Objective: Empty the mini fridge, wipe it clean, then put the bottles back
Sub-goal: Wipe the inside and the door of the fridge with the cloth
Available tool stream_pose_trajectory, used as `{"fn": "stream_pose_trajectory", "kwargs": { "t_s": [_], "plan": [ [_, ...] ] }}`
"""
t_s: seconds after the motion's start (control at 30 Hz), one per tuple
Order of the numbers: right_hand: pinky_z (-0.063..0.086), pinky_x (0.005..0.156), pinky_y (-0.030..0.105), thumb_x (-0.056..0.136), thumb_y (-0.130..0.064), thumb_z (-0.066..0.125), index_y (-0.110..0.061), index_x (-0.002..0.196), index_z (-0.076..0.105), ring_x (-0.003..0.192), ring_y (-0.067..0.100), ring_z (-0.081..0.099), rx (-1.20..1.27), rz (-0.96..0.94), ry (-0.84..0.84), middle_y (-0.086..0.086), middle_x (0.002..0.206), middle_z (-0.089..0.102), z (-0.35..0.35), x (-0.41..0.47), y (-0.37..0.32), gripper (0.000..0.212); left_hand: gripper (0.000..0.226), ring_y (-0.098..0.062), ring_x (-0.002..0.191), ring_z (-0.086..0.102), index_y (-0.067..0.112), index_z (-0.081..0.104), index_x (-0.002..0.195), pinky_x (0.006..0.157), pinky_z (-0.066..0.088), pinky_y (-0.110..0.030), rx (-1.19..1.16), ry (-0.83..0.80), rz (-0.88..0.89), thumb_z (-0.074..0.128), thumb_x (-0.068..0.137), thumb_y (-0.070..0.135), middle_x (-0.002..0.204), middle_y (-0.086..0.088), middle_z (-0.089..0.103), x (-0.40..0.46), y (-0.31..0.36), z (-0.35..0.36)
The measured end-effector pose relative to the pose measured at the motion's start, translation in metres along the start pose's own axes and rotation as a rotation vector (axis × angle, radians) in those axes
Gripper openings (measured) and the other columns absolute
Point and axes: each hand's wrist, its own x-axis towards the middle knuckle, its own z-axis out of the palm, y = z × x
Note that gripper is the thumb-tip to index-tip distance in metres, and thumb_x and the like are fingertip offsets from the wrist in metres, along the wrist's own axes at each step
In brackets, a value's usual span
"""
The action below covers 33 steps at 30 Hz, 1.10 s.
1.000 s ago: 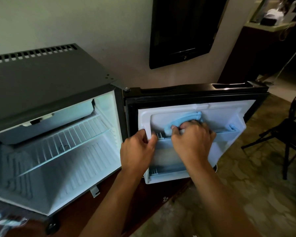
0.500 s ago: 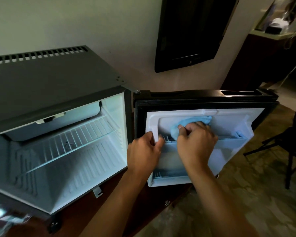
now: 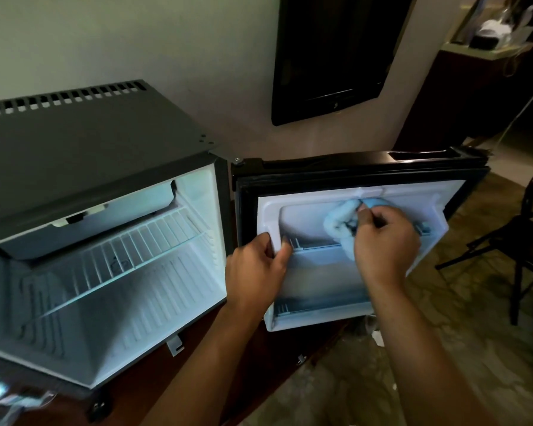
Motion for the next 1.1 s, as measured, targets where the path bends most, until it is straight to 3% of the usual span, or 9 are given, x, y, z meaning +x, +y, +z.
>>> {"fn": "stream_pose_trajectory", "kwargs": {
  "t_s": [0.07, 0.13, 0.3, 0.4, 0.47, 0.6, 0.7, 0.87, 1.1],
  "plan": [
    [0.035, 0.069, 0.028, 0.092, -0.023, 0.062, -0.014, 0.081, 0.062, 0.074, 0.022, 0.052, -0.009, -0.016, 0.001, 0.008, 0.085, 0.065, 0.004, -0.003, 0.001, 0.015, 0.049, -0.025, 0.056, 0.063, 0.013, 0.040, 0.061, 0.058, 0.051, -0.041, -0.013, -0.015, -0.003, 0.057, 0.088, 0.050, 0.051, -0.003, 0.057, 0.000, -0.001, 0.001],
    [0.023, 0.064, 0.023, 0.092, -0.020, 0.061, -0.009, 0.084, 0.061, 0.078, 0.025, 0.053, -0.041, -0.067, 0.011, 0.008, 0.089, 0.059, 0.008, -0.010, 0.000, 0.014, 0.049, -0.024, 0.056, 0.064, 0.014, 0.039, 0.060, 0.058, 0.051, -0.041, -0.021, -0.017, -0.002, 0.057, 0.087, 0.050, 0.051, -0.003, 0.057, 0.001, -0.002, 0.002],
    [0.040, 0.082, 0.039, 0.086, -0.021, 0.067, -0.006, 0.092, 0.060, 0.095, 0.035, 0.057, -0.097, -0.163, -0.028, 0.013, 0.101, 0.060, 0.020, -0.035, -0.009, 0.017, 0.047, -0.019, 0.051, 0.061, 0.019, 0.035, 0.057, 0.055, 0.050, -0.039, -0.028, 0.005, 0.025, 0.050, 0.084, 0.055, 0.049, 0.000, 0.056, 0.000, -0.001, 0.002],
    [0.042, 0.080, 0.038, 0.087, -0.026, 0.067, -0.009, 0.086, 0.063, 0.090, 0.030, 0.060, -0.152, -0.369, -0.081, 0.009, 0.093, 0.064, 0.026, -0.048, -0.015, 0.018, 0.047, -0.010, 0.041, 0.045, 0.022, 0.029, 0.056, 0.047, 0.041, -0.032, -0.021, 0.047, 0.068, 0.047, 0.082, 0.057, 0.044, 0.002, 0.046, -0.001, 0.000, 0.002],
    [0.044, 0.080, 0.038, 0.086, -0.031, 0.067, -0.012, 0.082, 0.063, 0.088, 0.026, 0.061, -0.204, -0.481, -0.122, 0.006, 0.088, 0.066, 0.028, -0.053, -0.016, 0.020, 0.047, -0.013, 0.041, 0.039, 0.022, 0.028, 0.056, 0.045, 0.034, -0.029, -0.015, 0.065, 0.094, 0.047, 0.082, 0.056, 0.043, 0.003, 0.040, 0.000, -0.002, 0.002],
    [0.044, 0.076, 0.040, 0.082, -0.035, 0.069, -0.015, 0.073, 0.063, 0.081, 0.027, 0.062, -0.244, -0.453, -0.136, 0.004, 0.079, 0.065, 0.027, -0.044, -0.015, 0.023, 0.048, -0.023, 0.047, 0.054, 0.018, 0.032, 0.058, 0.050, 0.047, -0.040, -0.033, 0.043, 0.053, 0.048, 0.082, 0.056, 0.047, -0.001, 0.050, 0.000, -0.004, 0.002],
    [0.040, 0.078, 0.039, 0.078, -0.031, 0.071, -0.018, 0.071, 0.065, 0.080, 0.027, 0.062, -0.347, -0.435, -0.197, 0.002, 0.077, 0.067, 0.024, -0.035, -0.012, 0.017, 0.047, -0.024, 0.048, 0.056, 0.018, 0.031, 0.057, 0.050, 0.047, -0.040, -0.018, 0.057, 0.059, 0.047, 0.082, 0.055, 0.045, -0.001, 0.046, 0.001, -0.004, 0.003],
    [0.037, 0.080, 0.037, 0.075, -0.027, 0.074, -0.018, 0.071, 0.070, 0.081, 0.029, 0.062, -0.458, -0.316, -0.243, 0.004, 0.074, 0.070, 0.011, -0.011, 0.000, 0.010, 0.047, -0.020, 0.048, 0.058, 0.020, 0.032, 0.057, 0.053, 0.049, -0.038, 0.017, 0.037, 0.047, 0.051, 0.085, 0.053, 0.047, 0.001, 0.056, 0.002, -0.003, 0.005],
    [0.048, 0.086, 0.046, 0.079, -0.023, 0.073, -0.017, 0.069, 0.070, 0.073, 0.030, 0.062, -0.391, -0.211, -0.292, 0.005, 0.069, 0.069, -0.014, 0.022, 0.016, 0.012, 0.046, -0.019, 0.048, 0.057, 0.020, 0.036, 0.057, 0.052, 0.050, -0.039, 0.003, 0.029, 0.059, 0.056, 0.088, 0.047, 0.049, 0.001, 0.057, 0.002, -0.002, 0.003]
  ]
}}
